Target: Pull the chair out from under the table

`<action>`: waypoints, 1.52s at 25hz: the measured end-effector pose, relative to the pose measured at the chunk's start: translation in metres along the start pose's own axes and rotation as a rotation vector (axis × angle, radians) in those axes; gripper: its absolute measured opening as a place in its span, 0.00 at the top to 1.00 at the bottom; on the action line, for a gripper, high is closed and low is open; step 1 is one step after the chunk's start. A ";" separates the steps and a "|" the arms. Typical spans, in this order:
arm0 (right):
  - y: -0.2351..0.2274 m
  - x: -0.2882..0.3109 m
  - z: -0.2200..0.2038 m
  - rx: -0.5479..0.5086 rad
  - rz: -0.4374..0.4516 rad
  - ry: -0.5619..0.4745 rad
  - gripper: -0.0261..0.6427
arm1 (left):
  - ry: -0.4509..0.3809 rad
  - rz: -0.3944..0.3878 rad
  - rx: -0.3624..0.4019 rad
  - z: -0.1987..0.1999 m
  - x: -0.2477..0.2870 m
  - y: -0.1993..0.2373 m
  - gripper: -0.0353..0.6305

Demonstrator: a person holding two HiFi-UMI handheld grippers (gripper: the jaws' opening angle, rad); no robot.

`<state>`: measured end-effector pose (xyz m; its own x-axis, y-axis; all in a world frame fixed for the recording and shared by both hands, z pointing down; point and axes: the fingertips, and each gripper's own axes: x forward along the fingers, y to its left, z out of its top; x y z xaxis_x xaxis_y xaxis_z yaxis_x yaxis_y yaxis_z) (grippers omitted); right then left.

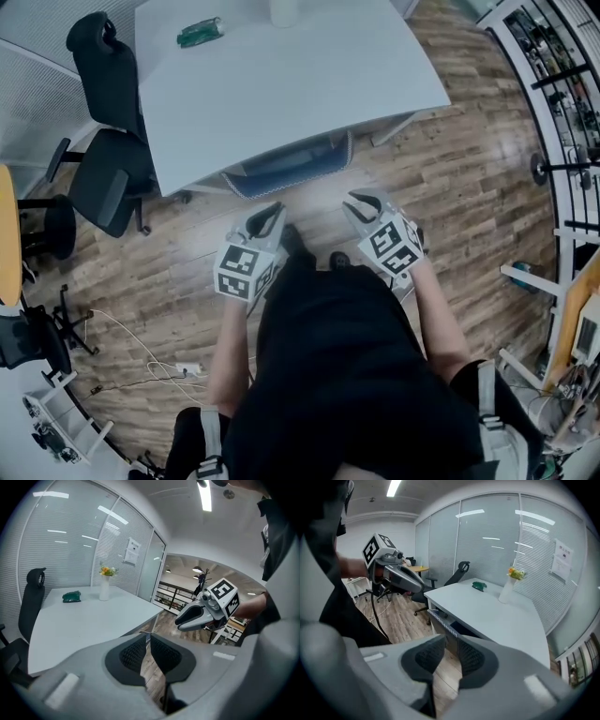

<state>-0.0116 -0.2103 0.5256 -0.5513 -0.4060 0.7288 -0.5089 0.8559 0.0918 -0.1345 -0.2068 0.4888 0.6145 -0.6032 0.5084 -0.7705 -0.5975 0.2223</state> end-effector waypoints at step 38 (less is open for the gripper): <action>-0.035 0.125 -0.046 -0.367 0.139 0.312 0.73 | 0.495 -0.029 0.275 -0.099 0.074 0.077 0.65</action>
<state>-0.0326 -0.2760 0.6443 -0.3453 -0.2128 0.9141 -0.1477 0.9741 0.1710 -0.1647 -0.2453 0.6261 0.4308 -0.3039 0.8497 -0.6406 -0.7662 0.0508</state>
